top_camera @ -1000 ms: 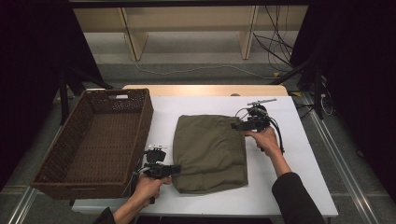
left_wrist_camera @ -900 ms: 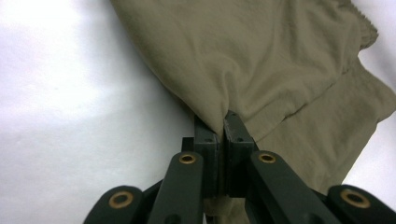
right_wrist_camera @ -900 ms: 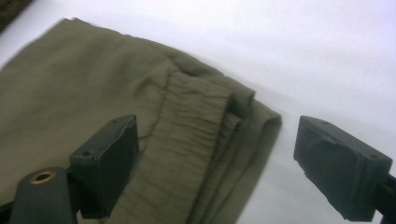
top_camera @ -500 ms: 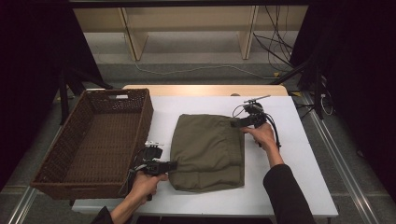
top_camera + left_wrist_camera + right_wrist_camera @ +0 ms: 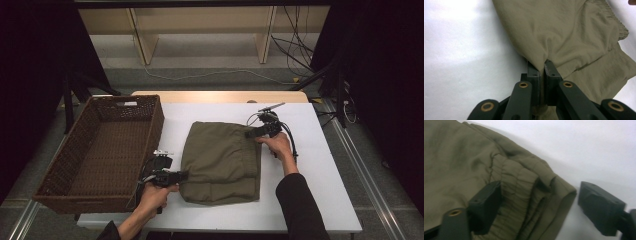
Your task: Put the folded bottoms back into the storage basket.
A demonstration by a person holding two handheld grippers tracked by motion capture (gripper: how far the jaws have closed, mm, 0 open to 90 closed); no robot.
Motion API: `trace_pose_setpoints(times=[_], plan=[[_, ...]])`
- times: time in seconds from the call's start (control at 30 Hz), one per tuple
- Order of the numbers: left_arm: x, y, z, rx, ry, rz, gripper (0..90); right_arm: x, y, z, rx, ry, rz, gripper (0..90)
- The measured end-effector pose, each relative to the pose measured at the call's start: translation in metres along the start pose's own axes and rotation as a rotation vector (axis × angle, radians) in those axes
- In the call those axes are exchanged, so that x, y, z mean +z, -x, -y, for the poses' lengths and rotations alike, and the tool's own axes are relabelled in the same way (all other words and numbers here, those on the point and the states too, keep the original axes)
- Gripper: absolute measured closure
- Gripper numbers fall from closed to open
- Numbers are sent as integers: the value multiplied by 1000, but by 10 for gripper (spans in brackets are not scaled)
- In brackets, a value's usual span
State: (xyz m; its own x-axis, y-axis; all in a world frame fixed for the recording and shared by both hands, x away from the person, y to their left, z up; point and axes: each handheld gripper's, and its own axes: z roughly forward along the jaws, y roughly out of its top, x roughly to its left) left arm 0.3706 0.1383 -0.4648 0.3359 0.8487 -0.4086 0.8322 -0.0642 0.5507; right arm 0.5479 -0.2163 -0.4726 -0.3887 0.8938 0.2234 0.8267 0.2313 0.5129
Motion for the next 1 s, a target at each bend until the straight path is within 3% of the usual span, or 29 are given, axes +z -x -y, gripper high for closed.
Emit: trace_pose_setpoints(times=[0.17,0.33,0.5,0.63,0.77,1.0], plan=[[-1,0,0,6,1,2,847,0,-1,0,7,-2,-4,304],[-1,0,0,10,8,0,846,-1,-2,1,32,-10,-54,498],[-2,1,-1,11,15,3,846,-1,-5,1,45,-8,-76,634],[-3,2,-1,18,18,7,846,-5,-7,2,16,2,-71,736],[-4,3,-1,19,30,9,849,-7,-11,3,-29,23,-60,770],[-11,9,-5,41,55,22,854,-20,-17,2,-51,76,-52,784]])
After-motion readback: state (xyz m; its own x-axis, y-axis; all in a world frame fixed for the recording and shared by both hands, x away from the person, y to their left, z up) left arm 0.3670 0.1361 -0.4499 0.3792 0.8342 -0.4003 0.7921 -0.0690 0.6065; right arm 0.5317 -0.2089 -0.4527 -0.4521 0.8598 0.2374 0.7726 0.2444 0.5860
